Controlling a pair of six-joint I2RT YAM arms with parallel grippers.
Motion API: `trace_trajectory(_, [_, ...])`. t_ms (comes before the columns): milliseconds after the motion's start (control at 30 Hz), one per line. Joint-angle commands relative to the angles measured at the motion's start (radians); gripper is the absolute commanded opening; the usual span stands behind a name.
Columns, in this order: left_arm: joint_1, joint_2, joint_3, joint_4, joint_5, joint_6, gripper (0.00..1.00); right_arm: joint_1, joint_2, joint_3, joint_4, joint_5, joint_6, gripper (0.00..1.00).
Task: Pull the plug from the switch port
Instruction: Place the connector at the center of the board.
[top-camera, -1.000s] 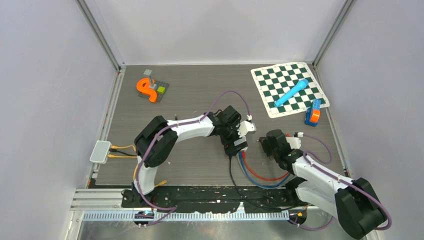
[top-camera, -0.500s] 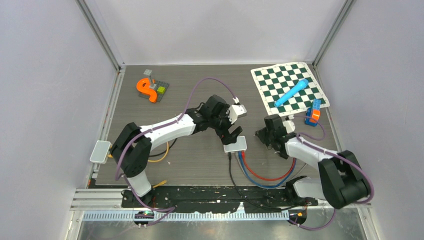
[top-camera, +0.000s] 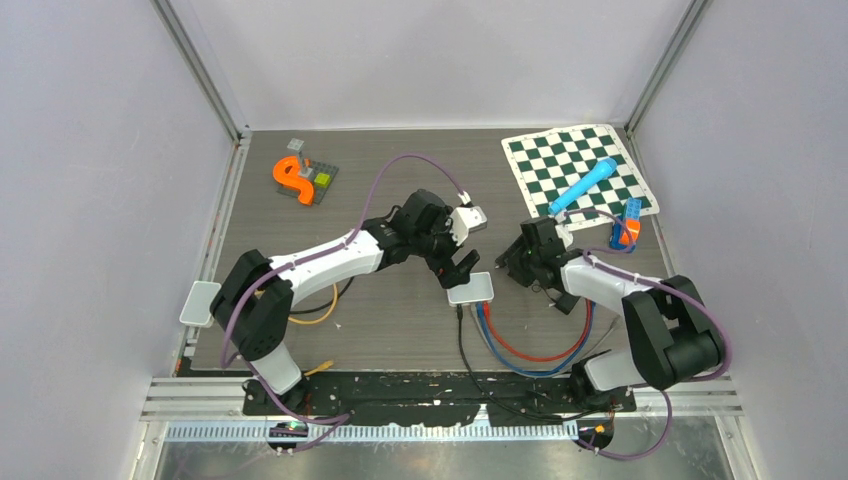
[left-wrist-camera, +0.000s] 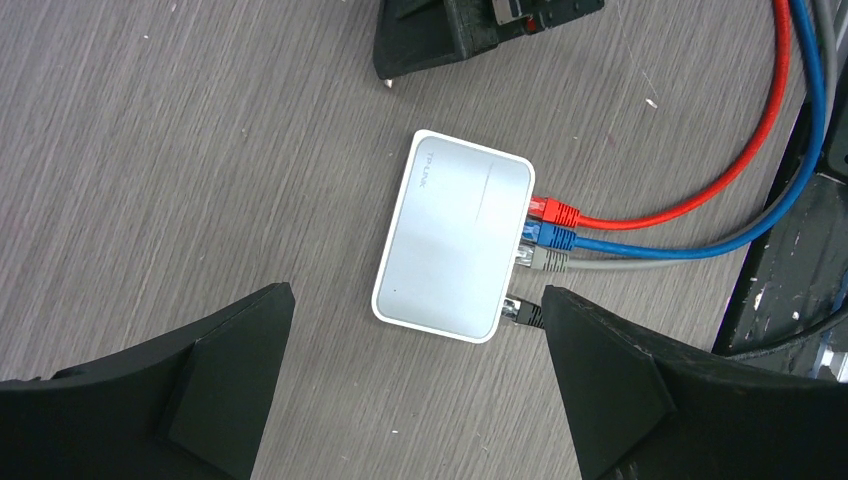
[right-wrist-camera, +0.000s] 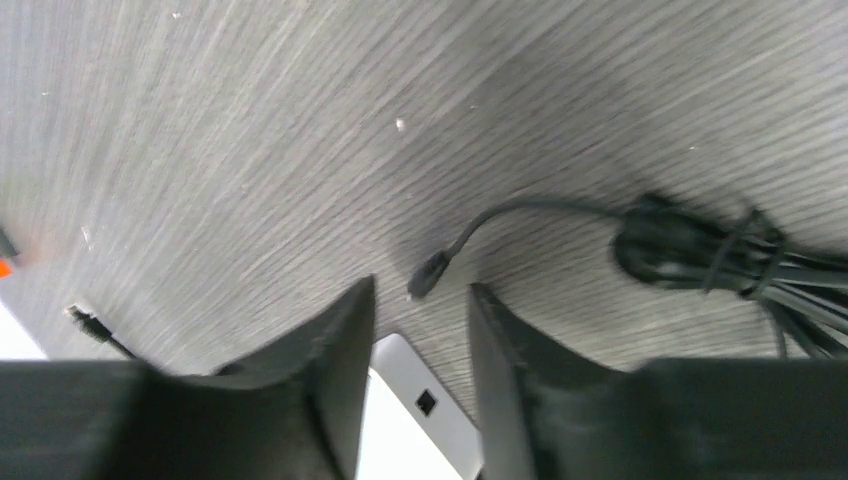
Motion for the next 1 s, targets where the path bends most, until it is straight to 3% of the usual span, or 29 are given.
trace_trajectory(0, [0.004,-0.021,0.011,0.01,0.006,0.011,0.99,-0.018,-0.067,0.064,-0.062,-0.025,-0.139,0.54])
trace_trajectory(133, [0.005,-0.019,0.014,0.009,0.005,0.013,1.0,-0.03,-0.182,0.043,-0.078,-0.024,-0.197,0.67])
trace_trajectory(367, [0.005,-0.022,0.016,0.012,0.003,0.016,1.0,-0.049,-0.469,-0.027,-0.254,0.148,-0.21,0.67])
trace_trajectory(600, [0.005,-0.022,0.01,0.009,0.008,0.014,0.99,-0.122,-0.673,-0.134,-0.459,0.334,-0.111,0.69])
trace_trajectory(767, [0.005,-0.026,0.005,-0.002,0.011,0.014,1.0,-0.221,-0.68,-0.195,-0.459,0.271,-0.078,0.69])
trace_trajectory(967, [0.005,-0.033,-0.009,-0.01,-0.003,0.026,1.0,-0.253,-0.63,-0.197,-0.451,0.269,-0.091,0.69])
